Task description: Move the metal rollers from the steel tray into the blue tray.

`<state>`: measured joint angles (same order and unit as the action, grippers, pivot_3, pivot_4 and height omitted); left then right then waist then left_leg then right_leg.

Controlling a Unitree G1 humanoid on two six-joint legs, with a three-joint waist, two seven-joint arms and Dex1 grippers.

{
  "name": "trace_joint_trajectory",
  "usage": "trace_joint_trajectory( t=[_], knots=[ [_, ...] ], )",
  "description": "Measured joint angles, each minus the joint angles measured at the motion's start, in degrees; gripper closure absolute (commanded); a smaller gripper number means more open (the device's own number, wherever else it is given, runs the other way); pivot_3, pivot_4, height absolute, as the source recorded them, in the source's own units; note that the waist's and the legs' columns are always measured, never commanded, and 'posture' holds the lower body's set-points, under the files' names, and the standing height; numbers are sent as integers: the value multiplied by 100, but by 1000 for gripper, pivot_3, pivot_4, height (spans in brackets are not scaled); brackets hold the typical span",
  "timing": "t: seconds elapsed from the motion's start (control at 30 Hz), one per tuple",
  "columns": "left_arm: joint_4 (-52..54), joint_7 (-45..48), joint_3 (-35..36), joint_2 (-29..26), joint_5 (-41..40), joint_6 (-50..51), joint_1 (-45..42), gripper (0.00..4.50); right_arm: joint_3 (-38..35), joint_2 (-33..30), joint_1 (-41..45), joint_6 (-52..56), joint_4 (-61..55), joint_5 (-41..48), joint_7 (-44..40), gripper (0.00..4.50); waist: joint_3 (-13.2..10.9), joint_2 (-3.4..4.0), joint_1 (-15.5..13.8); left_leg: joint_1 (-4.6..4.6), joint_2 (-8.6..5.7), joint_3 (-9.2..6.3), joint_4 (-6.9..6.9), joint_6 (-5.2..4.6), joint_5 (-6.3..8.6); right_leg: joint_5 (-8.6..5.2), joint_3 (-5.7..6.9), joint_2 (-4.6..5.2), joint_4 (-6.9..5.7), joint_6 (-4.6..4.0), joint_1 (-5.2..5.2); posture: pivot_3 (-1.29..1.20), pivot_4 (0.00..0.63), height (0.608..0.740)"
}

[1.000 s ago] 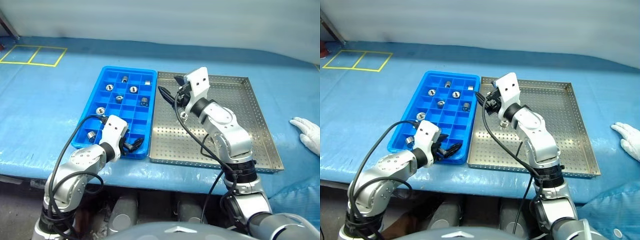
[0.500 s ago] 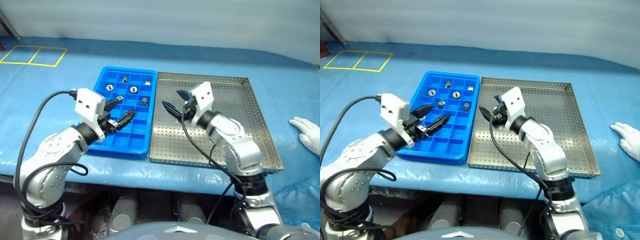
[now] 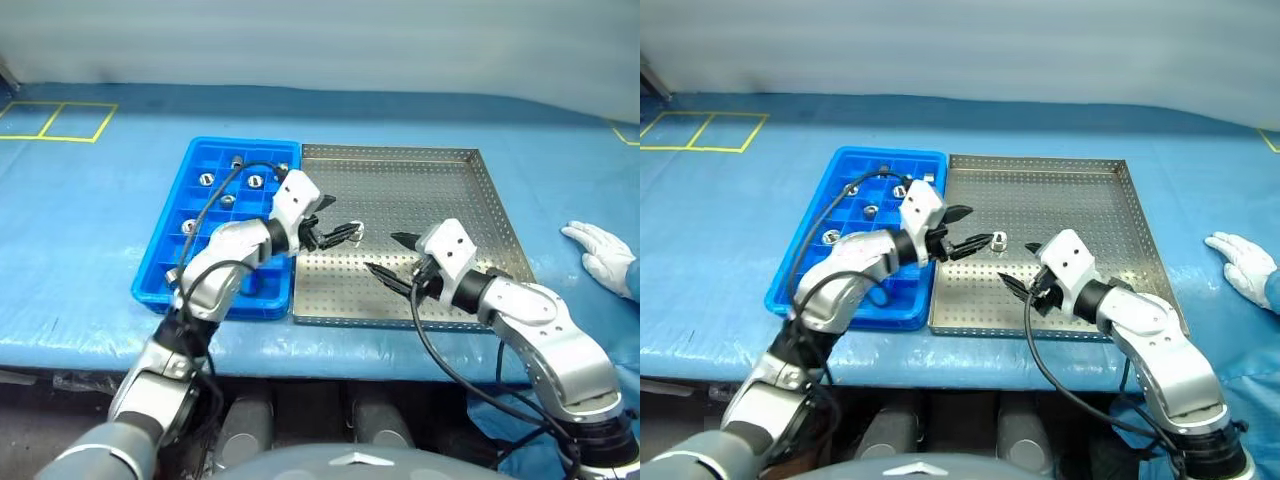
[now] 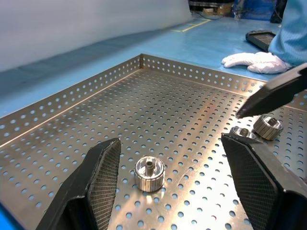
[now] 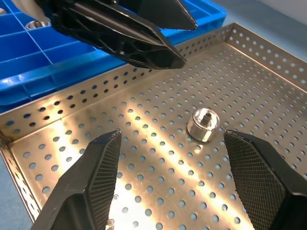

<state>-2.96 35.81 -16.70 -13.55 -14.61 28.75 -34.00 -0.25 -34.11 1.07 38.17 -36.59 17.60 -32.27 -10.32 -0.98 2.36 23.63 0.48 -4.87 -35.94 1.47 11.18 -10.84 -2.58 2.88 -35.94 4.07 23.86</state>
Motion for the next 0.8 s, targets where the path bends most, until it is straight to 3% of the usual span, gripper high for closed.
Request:
trace_joint_trajectory(
  t=[0.27, 0.8],
  knots=[
    [-1491, -18, -407, 468, 770, -308, -550, 860, -48, 100, -211, 7, -290, -26, 379, 922, 0, 0, 212, -1, -2, 11, -2, -7, 5, 4, -15, 0, 2, 11, 2, -155, 150, 740],
    [-2194, -714, -453, 1102, 1508, 378, -774, 860, -24, 232, -33, -4, -252, -45, 599, 922, 0, 0, 216, -2, -5, 22, -5, -9, 6, 11, -29, 0, 4, 23, 3, -109, 150, 740]
  ],
)
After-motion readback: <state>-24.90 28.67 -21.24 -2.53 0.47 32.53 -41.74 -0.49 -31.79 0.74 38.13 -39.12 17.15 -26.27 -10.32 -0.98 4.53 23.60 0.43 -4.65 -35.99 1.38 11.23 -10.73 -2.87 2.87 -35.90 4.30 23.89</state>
